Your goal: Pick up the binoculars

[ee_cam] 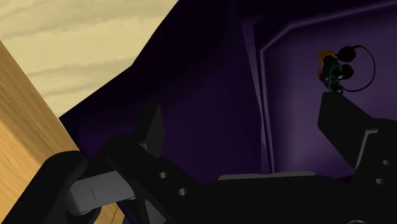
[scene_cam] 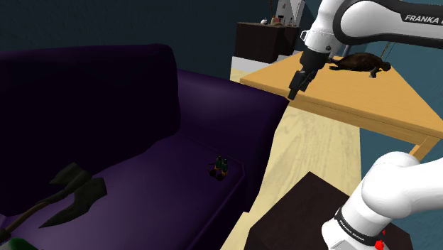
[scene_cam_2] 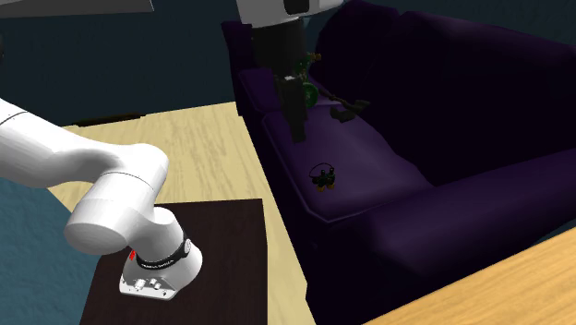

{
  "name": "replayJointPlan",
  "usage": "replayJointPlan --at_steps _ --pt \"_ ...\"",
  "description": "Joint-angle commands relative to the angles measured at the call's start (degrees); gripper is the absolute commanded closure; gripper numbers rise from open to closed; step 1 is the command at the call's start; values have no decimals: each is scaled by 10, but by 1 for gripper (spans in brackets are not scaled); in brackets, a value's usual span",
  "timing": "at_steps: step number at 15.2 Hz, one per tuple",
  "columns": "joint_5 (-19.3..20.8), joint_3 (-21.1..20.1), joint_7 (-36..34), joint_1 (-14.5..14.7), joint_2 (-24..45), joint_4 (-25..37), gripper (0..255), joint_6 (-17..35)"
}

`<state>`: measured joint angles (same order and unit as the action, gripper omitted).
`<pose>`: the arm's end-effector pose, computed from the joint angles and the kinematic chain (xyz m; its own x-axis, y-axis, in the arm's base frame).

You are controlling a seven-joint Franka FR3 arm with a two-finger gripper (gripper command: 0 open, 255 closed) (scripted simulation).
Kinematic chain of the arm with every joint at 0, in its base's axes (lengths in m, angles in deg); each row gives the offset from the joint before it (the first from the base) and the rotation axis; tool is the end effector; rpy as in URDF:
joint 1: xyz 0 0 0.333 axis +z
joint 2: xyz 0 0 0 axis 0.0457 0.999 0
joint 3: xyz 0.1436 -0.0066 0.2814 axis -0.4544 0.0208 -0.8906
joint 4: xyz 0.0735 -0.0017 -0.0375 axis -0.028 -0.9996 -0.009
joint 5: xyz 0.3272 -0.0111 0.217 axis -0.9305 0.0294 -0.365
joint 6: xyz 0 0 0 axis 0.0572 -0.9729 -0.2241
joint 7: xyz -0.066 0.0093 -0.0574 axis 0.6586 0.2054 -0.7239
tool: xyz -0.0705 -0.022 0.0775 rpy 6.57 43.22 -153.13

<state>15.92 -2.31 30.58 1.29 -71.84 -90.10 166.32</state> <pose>0.3193 0.0144 0.6276 0.9813 0.1124 0.1560 0.0975 -0.9902 0.0997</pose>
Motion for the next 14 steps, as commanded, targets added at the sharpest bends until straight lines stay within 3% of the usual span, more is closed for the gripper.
replayJointPlan --at_steps 1,14 --pt "0 0 0 0 0 0 0 0" --pt "-69 -122 -209 0 114 -99 0 186"
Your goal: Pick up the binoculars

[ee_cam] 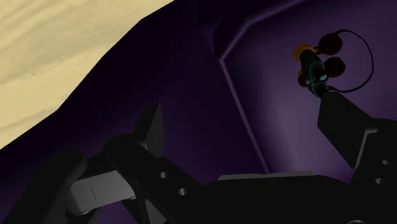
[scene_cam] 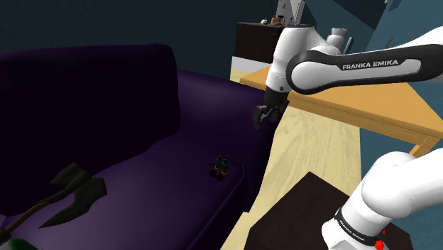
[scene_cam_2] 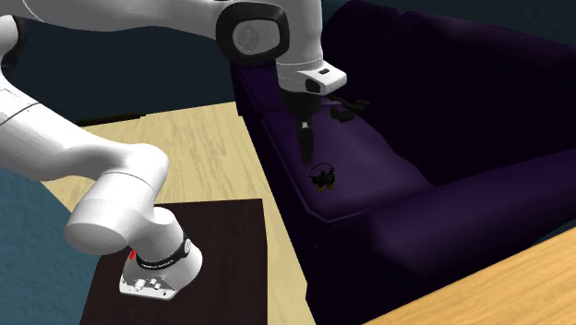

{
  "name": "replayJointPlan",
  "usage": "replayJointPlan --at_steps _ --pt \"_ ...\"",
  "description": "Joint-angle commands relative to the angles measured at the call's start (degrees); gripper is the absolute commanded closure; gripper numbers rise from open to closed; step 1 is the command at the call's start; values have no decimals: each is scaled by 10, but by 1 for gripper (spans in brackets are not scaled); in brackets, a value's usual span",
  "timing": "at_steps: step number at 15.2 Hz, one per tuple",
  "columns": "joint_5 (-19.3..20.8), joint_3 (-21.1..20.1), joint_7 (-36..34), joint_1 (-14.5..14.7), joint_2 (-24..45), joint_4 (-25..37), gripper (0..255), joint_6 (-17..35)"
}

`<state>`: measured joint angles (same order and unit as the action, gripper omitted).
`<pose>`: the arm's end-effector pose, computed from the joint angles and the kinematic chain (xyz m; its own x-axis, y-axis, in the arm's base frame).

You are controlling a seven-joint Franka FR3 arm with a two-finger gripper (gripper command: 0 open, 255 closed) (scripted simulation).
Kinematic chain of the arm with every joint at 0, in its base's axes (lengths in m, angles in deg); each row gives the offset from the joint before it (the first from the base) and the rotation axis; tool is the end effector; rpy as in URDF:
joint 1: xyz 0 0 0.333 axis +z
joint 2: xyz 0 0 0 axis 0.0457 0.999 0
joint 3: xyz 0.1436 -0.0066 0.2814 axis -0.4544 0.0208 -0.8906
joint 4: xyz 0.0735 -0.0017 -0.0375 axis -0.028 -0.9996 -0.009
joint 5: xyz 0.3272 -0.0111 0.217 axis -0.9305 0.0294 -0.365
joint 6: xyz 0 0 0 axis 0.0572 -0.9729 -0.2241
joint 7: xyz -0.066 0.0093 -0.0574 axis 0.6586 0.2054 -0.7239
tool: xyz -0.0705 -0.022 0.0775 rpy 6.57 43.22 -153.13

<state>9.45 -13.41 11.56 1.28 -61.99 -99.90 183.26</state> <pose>0.3690 0.0995 0.5054 0.9897 -0.0766 0.1213 -0.0832 -0.9953 0.0504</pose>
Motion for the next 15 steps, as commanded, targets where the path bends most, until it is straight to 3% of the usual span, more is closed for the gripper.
replayJointPlan --at_steps 1,9,15 --pt "-8 -21 -35 -1 31 -3 0 32" --pt "-4 -99 -175 -17 182 12 0 152" --pt "52 -143 -301 -30 320 58 0 227"
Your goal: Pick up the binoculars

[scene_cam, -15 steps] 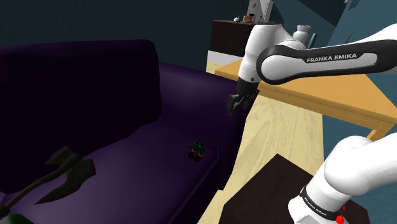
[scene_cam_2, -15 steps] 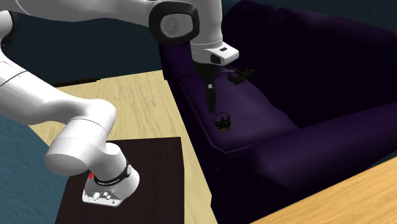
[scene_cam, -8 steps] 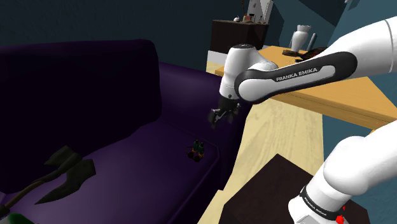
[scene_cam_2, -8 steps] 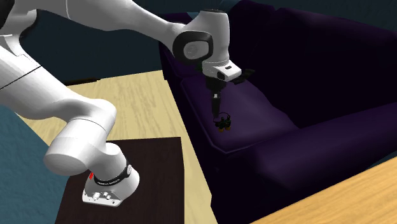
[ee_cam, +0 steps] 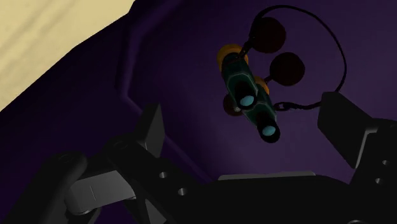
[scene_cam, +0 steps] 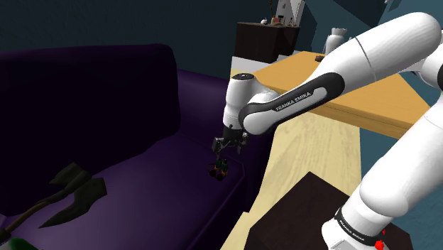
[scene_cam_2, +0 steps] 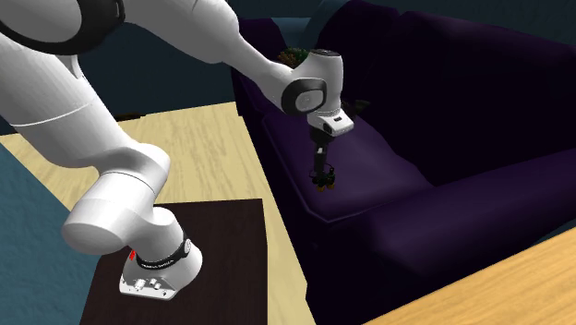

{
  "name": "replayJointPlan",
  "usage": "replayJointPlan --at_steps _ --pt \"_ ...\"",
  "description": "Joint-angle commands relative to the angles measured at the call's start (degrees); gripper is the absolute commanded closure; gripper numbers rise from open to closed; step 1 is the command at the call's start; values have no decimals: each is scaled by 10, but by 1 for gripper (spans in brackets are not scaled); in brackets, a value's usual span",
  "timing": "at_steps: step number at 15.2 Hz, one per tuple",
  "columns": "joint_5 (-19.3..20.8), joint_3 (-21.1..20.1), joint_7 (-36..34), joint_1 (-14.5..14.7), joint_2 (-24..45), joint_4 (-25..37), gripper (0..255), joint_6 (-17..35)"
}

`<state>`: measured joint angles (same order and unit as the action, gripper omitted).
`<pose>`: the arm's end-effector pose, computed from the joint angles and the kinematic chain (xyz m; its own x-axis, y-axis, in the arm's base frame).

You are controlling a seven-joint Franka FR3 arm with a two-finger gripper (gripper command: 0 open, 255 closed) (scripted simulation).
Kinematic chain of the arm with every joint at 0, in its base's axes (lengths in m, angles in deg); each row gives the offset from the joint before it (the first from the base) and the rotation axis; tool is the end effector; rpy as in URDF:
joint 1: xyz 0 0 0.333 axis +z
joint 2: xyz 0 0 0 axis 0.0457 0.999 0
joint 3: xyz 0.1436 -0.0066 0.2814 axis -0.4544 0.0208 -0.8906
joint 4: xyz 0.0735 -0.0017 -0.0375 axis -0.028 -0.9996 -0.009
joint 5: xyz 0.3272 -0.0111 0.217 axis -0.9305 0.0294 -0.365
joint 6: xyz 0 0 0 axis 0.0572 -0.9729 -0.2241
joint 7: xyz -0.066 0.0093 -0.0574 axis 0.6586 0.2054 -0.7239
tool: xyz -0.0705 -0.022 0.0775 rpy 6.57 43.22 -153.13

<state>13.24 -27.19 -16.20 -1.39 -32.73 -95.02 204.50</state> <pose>0.4466 0.2021 0.3596 0.9492 -0.3069 0.0687 -0.3076 -0.9515 -0.0013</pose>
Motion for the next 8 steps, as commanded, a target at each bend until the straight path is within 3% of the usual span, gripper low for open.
replayJointPlan --at_steps 1,8 --pt "18 -5 -27 -2 33 7 0 22" --pt "53 -5 -53 -3 75 -9 0 73"
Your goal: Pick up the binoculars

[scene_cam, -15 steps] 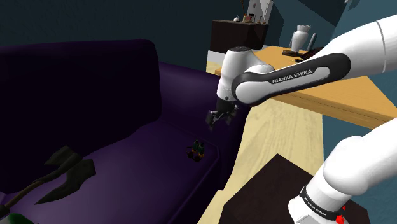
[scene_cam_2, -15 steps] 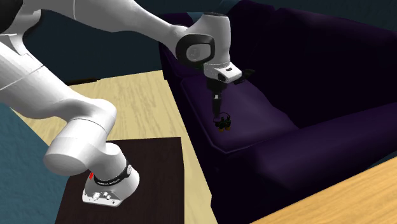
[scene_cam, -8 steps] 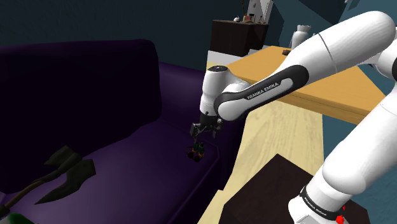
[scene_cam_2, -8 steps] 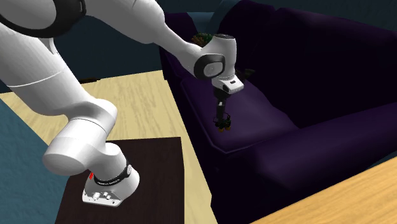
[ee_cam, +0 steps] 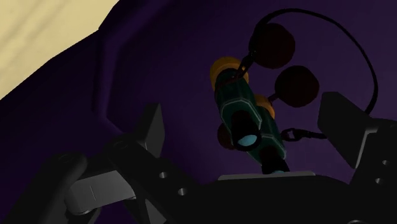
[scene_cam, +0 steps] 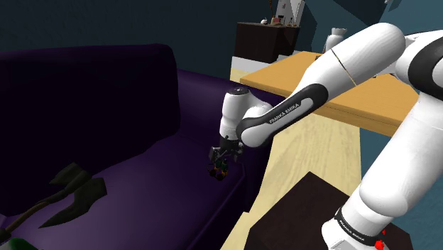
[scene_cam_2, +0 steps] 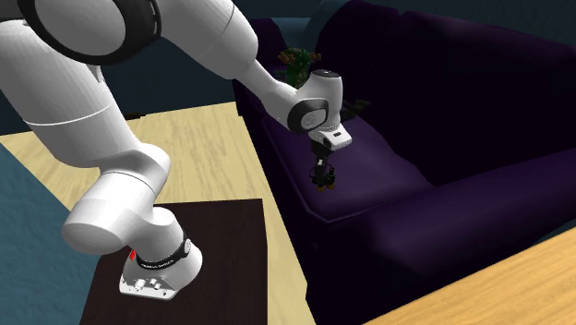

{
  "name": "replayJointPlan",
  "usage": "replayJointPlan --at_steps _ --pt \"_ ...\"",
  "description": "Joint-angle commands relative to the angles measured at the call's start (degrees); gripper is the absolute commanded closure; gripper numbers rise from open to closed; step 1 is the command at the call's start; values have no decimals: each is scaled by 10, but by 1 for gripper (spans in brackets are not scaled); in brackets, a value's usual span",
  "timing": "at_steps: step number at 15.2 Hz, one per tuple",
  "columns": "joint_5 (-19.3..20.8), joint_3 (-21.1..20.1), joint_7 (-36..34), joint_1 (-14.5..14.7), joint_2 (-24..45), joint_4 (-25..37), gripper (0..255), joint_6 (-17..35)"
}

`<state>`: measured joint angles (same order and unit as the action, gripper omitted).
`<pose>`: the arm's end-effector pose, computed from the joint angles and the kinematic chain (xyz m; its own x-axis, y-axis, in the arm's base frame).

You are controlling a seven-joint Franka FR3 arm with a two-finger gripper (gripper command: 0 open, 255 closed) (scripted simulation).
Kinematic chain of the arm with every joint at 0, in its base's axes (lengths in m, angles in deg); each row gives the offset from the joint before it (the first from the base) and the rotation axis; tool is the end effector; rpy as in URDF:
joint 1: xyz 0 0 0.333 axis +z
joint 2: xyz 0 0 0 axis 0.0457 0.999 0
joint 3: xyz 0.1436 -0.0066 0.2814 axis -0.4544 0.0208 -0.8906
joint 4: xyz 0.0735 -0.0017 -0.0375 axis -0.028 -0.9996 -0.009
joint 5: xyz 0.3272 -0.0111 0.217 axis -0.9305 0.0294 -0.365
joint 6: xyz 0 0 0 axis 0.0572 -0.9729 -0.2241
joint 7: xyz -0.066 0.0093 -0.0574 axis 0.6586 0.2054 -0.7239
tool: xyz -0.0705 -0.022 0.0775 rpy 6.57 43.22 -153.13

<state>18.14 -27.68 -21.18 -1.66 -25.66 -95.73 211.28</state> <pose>0.4535 0.2074 0.3117 0.9440 -0.3236 0.0645 -0.3239 -0.9461 -0.0057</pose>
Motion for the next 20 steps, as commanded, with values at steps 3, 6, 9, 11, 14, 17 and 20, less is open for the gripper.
replayJointPlan --at_steps 3,6,9,11,14,17,20 --pt "4 0 -3 0 5 0 255 5" --pt "4 0 -3 0 5 0 255 4" --pt "4 0 -3 0 4 0 255 4" --pt "4 0 -3 0 4 -1 255 5" --pt "-13 -1 10 0 -15 5 255 -18" --pt "-28 -1 21 0 -34 12 255 -41" --pt "-40 1 31 1 -51 21 255 -65"
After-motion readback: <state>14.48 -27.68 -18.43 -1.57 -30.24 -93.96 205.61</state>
